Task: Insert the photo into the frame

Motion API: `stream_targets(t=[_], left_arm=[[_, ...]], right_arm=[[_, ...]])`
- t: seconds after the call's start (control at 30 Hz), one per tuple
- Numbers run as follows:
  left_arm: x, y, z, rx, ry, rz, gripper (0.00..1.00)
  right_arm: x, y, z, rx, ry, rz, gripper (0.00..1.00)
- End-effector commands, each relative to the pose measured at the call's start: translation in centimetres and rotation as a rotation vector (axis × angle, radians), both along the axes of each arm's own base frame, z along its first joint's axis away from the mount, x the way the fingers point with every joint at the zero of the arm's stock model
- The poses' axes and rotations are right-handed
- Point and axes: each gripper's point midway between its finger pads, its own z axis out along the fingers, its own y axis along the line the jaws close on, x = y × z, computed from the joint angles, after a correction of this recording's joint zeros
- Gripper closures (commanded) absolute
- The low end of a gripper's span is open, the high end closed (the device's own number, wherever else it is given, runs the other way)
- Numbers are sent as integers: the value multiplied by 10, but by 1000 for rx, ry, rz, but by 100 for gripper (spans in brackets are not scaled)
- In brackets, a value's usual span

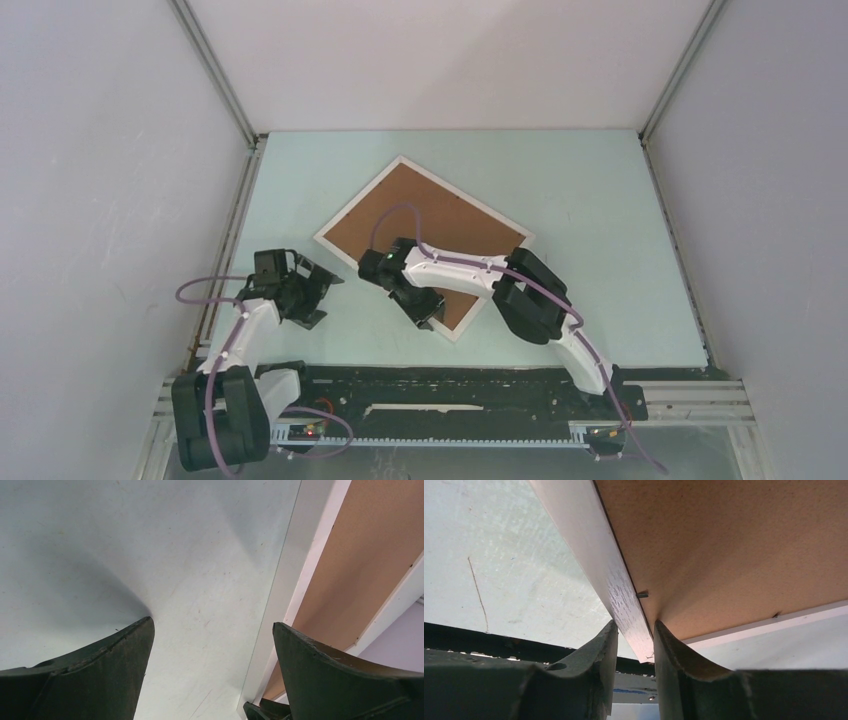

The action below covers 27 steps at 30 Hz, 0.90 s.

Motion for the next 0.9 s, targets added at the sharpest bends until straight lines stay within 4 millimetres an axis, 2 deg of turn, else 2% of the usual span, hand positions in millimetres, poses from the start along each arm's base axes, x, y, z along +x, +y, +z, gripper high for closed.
stream_targets(t=[0.0,0.13,0.2,0.23,0.37,0.47,0.57,0.67,0.87], left_arm=[[-1,10,-2,38,19,-10,0],[-4,6,-6,16,28,-17,0],[-5,1,-7,-11,23,-31,0],[-5,-4,-8,-37,17,-45,0],[-3,-22,-11,-137,-47,-81,0],[-3,-38,-12,-228,-107,-119,0],[3,-51,-8,-301,-248,-140,0],[8,-55,-1,-314,-355,-130,0],[12,-83,6,-366,-365,-191,0]], right_arm=[[-2,7,-10,-29,-59,-4,63],[2,7,-9,-51,-97,-18,81],[4,8,0,-33,-116,-30,97],[5,10,7,-16,-124,-34,100],[9,17,38,100,-118,-66,100],[8,23,52,180,-90,-77,100],[10,21,57,191,-90,-81,100],[9,19,61,197,-89,-86,100],[8,21,65,214,-83,-92,100]])
